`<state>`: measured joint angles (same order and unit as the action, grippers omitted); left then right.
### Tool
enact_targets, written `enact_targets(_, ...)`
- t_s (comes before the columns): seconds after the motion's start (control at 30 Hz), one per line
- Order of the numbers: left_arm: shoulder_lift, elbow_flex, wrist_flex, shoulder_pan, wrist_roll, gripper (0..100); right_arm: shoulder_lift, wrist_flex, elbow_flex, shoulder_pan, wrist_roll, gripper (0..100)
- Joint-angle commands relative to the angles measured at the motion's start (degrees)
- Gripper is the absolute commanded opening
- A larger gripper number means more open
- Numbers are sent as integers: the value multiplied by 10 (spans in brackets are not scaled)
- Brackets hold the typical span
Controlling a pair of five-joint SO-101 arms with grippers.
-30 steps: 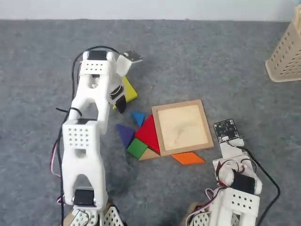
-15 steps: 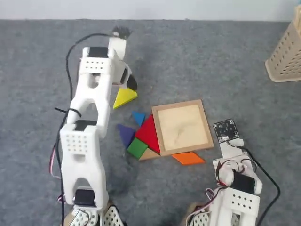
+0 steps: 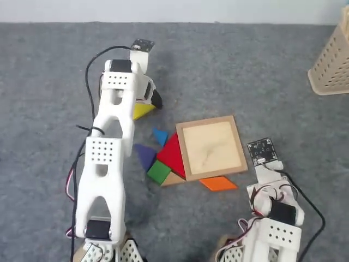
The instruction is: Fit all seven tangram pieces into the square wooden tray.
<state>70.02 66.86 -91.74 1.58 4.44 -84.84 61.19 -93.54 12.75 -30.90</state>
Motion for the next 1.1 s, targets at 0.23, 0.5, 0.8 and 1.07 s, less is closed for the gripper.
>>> enact_targets(0.23,69,196,-89,-8,-58,294,-8,7,5,6,-11,9)
enact_targets(0.5,37,196,-87,-9,-134,336,-8,7,5,5,-11,9)
enact_targets(0.8,89,197,-88,-3,-139,334,-8,7,5,5,-11,9)
enact_targets(1.07,56,135,-90,-7,-102,263,-8,7,5,6,-11,9)
